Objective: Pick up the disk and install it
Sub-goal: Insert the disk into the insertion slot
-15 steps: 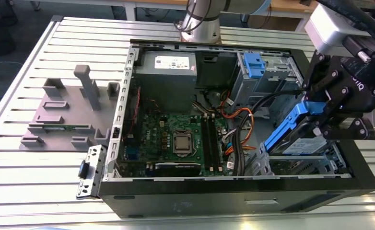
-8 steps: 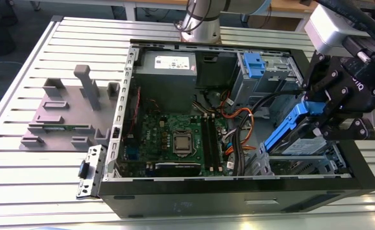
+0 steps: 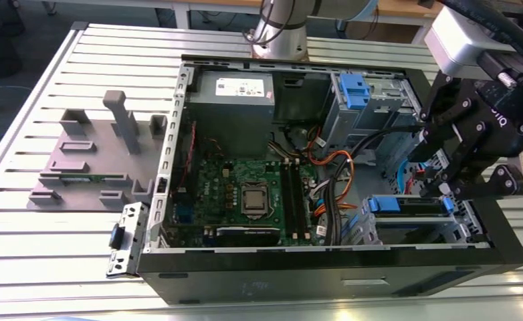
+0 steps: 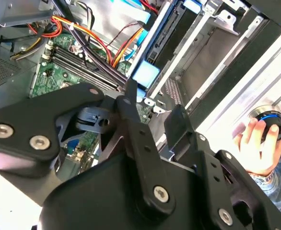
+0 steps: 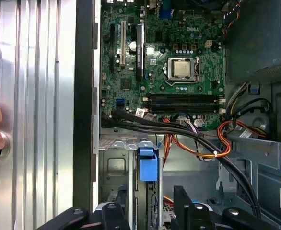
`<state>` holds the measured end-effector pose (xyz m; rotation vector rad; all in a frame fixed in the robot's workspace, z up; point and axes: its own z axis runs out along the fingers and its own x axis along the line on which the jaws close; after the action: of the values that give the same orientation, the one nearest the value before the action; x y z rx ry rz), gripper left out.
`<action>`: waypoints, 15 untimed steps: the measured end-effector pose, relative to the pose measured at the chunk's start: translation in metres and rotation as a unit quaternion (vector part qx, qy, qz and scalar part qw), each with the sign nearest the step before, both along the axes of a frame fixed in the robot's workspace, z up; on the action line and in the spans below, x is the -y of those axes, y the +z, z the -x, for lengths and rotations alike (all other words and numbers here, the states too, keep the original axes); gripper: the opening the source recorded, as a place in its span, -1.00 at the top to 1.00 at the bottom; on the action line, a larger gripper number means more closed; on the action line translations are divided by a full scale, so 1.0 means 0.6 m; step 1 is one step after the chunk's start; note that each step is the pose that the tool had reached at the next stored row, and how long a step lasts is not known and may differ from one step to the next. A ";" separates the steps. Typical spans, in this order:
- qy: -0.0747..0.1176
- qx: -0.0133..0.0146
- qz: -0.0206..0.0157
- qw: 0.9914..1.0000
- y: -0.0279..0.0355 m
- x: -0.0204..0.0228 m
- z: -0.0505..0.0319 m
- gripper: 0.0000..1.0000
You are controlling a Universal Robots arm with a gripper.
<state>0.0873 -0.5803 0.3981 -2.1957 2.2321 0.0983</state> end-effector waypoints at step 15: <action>0.000 0.000 0.000 1.000 -0.001 0.0000 0.000 0.79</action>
<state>0.0873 -0.5803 0.3976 -2.1956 2.2321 0.0984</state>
